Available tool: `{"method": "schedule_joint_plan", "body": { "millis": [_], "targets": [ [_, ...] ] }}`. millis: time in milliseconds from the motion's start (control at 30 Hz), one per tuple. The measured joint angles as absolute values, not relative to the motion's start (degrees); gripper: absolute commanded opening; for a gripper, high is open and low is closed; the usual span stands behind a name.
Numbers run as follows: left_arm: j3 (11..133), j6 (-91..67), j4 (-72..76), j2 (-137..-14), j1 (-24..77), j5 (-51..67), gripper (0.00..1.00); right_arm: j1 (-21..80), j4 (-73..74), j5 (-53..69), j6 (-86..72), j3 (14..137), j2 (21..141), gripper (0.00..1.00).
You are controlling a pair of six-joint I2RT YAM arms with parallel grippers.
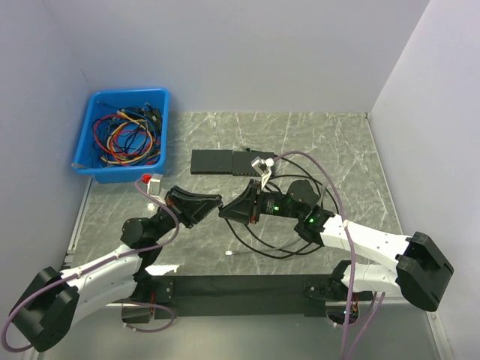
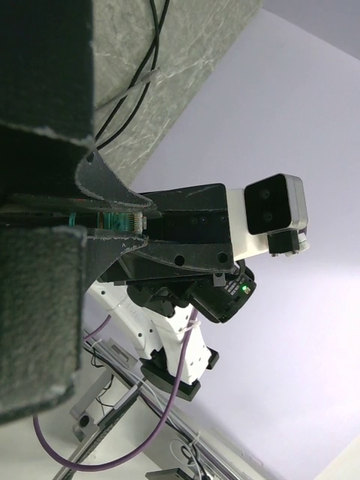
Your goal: Insert the plug into the switch port
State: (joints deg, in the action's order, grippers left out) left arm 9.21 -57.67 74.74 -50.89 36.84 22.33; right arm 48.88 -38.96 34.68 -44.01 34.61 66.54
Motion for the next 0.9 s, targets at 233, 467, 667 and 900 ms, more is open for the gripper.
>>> {"method": "schedule_joint_plan", "body": {
  "millis": [233, 467, 667, 900],
  "targets": [
    [8.84, -57.67, 74.76, -51.24, 36.84, 21.91, 0.01, 48.88, -38.85, 34.46, -43.99, 34.61, 66.54, 0.27],
    [8.36, -57.71, 75.35, -51.88, 36.84, 21.28, 0.01, 48.88, -38.13, 33.87, -43.92, 34.61, 66.54, 0.22],
    [7.92, -57.63, 75.66, -51.96, 36.91, 20.84, 0.01, 48.88, -37.67, 33.61, -43.13, 34.57, 66.50, 0.13],
    [7.60, -55.70, 74.39, -51.94, 37.06, 20.43, 0.40, 48.90, -35.83, 32.38, -41.45, 34.09, 65.67, 0.00]
  ]
}}
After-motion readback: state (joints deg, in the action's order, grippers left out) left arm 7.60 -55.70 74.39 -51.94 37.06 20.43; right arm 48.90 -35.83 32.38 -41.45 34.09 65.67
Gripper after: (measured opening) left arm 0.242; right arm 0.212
